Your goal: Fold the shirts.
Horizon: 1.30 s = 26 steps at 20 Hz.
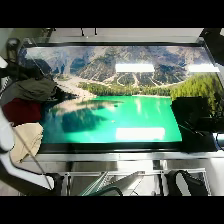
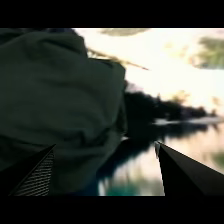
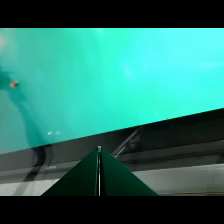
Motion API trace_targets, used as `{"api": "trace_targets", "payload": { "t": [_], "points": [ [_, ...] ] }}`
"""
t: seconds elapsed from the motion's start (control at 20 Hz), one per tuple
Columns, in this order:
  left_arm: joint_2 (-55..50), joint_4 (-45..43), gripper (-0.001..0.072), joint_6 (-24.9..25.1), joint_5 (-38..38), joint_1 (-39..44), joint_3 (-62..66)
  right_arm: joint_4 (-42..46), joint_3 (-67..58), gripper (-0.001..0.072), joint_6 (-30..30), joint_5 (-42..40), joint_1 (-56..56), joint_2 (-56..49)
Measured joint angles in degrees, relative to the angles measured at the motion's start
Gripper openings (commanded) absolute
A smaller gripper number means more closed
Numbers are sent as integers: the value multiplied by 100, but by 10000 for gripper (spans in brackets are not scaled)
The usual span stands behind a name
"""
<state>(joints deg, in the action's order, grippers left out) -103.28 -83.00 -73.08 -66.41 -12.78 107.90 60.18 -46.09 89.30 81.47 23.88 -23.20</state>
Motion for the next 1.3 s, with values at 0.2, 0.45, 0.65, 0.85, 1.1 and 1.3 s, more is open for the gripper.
{"api": "trace_targets", "payload": {
  "t": [0.2,0.45,0.65,0.85,1.1,1.3],
  "points": [
    [-1318,-748,655,-293,-138,-46,531,0,0,19,0,-105,0,0],
    [-1884,-975,14,-638,-481,-22,859,-13,0,19,0,-254,0,0],
    [-1141,404,14,-612,-697,319,1165,-76,0,20,0,-295,0,0],
    [391,2015,15,-304,-994,1027,811,-94,0,20,0,-295,0,0],
    [1998,2686,17,-181,-1368,2350,-787,-114,2,22,-155,-302,0,-42],
    [2579,2798,18,-146,-903,3482,-2424,-118,2,23,-468,-315,0,-90]
  ]
}}
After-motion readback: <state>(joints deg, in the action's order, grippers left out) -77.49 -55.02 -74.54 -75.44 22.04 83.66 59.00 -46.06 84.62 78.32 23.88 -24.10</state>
